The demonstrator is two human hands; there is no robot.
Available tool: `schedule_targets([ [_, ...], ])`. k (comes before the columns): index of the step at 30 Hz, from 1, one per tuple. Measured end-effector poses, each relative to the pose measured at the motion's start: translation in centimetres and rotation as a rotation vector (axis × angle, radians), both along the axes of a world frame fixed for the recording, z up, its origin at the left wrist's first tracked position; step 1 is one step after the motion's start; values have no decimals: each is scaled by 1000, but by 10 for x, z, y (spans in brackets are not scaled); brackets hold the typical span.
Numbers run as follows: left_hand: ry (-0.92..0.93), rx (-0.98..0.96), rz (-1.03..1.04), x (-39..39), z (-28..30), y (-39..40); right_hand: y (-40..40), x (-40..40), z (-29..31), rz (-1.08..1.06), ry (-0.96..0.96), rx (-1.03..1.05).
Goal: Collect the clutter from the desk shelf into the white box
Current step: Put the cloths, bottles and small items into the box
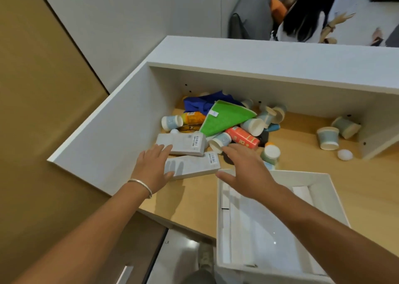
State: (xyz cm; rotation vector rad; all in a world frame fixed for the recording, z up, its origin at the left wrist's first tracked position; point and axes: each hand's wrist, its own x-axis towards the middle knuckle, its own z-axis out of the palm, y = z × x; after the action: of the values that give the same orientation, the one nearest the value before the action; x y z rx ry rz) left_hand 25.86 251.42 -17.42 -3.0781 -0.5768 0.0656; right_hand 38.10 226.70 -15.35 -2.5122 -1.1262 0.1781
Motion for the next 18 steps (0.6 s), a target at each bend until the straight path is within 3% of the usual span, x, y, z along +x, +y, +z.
schedule_targets([
  [5, -16, -106, -56, 50, -16, 55, 74, 46, -14, 17, 14, -91],
  [9, -7, -185, -112, 93, -39, 87, 119, 72, -37, 26, -34, -326],
  [13, 60, -220, -203, 122, -67, 102, 133, 83, -60, 1, 8, -506],
  [18, 105, -182, -274, 135, -88, 106, 129, 86, -73, 19, 123, -573],
])
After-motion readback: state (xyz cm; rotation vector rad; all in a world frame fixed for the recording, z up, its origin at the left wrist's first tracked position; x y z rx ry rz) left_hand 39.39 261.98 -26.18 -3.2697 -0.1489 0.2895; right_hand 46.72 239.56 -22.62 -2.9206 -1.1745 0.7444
